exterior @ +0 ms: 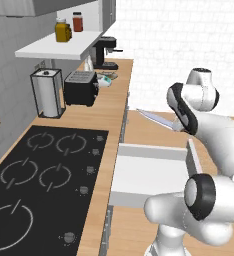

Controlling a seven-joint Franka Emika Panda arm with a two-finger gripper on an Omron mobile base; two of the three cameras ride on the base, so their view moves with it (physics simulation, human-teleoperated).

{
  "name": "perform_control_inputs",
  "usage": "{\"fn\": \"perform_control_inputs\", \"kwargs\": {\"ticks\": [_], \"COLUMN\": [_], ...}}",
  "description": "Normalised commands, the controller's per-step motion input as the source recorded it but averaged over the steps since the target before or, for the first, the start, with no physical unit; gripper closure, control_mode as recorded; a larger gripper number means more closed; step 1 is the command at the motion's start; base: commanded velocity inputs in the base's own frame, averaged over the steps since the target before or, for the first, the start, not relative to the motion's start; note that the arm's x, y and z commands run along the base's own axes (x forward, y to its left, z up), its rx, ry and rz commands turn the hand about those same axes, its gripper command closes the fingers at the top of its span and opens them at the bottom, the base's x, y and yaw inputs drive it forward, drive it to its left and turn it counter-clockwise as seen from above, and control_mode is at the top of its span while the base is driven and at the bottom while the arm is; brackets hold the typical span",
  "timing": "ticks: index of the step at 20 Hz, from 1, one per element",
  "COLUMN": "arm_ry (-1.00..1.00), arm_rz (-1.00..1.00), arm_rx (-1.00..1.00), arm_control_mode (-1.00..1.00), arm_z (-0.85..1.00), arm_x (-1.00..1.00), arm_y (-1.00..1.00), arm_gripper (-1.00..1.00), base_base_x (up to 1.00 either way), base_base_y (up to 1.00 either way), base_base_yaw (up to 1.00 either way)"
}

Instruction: Pick up the knife from the drawer and place it on the cutting board. Then place the meat from the plate to the cutting board.

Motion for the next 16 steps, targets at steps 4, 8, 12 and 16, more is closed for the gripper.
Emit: {"fn": "perform_control_inputs", "kwargs": {"ticks": [4,8,12,16], "arm_ry": [-0.23,-0.02,-0.03,0.17], "arm_rz": [0.39,0.46,0.29,0.09], "arm_rx": [-0.21,-0.07,0.07,0.05], "arm_control_mode": [-1.00,-1.00,-1.00,-1.00], "arm_z": [1.00,0.38,-0.11,-0.51], "arm_x": [-0.96,-0.88,-0.84,0.00], "arm_y": [0.79,0.89,0.32,0.17], "arm_gripper": [1.00,1.00,1.00,1.00], "base_base_x": [0.00,0.00,0.00,0.00], "base_base_y": [0.00,0.00,0.00,0.00], "base_base_yaw": [0.00,0.00,0.00,0.00]}}
